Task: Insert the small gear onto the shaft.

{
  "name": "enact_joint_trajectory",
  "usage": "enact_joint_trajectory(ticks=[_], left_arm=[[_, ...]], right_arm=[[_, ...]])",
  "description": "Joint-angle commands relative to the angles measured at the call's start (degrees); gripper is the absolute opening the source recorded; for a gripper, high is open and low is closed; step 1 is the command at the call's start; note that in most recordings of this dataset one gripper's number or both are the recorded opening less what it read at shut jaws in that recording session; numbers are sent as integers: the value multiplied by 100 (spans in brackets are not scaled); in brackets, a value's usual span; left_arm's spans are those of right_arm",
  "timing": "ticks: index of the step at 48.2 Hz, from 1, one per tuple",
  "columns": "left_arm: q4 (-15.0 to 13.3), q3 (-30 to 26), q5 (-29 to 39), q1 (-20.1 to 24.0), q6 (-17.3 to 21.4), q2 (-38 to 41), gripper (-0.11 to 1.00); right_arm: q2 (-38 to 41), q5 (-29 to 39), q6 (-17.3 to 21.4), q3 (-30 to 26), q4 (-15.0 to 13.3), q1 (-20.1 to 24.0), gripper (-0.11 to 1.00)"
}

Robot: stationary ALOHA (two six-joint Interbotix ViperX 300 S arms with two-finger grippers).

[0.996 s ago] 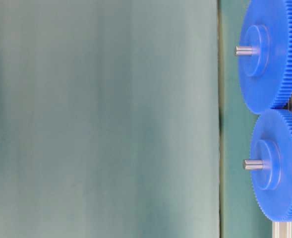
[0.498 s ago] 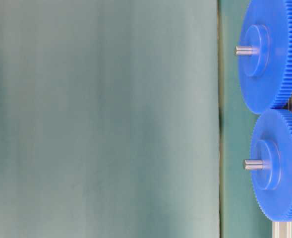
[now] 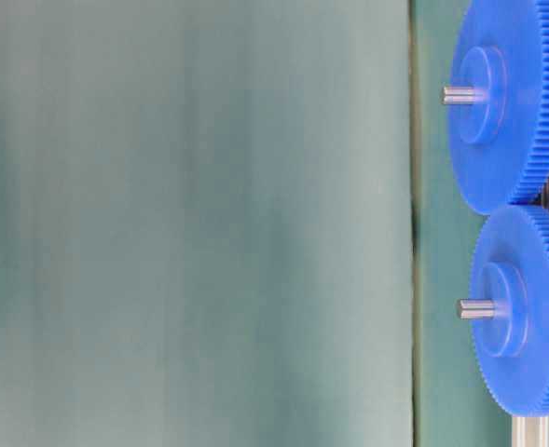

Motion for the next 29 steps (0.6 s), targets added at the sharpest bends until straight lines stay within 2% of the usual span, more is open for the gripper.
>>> enact_joint_trajectory(ticks=[1, 29], left_arm=[[9, -62, -35, -35, 9, -18, 84], [9, -158, -44, -79, 26, 97, 84]], right_arm=[[35, -26, 62, -88, 0, -9, 4], [26, -26, 62, -44, -9, -18, 4]])
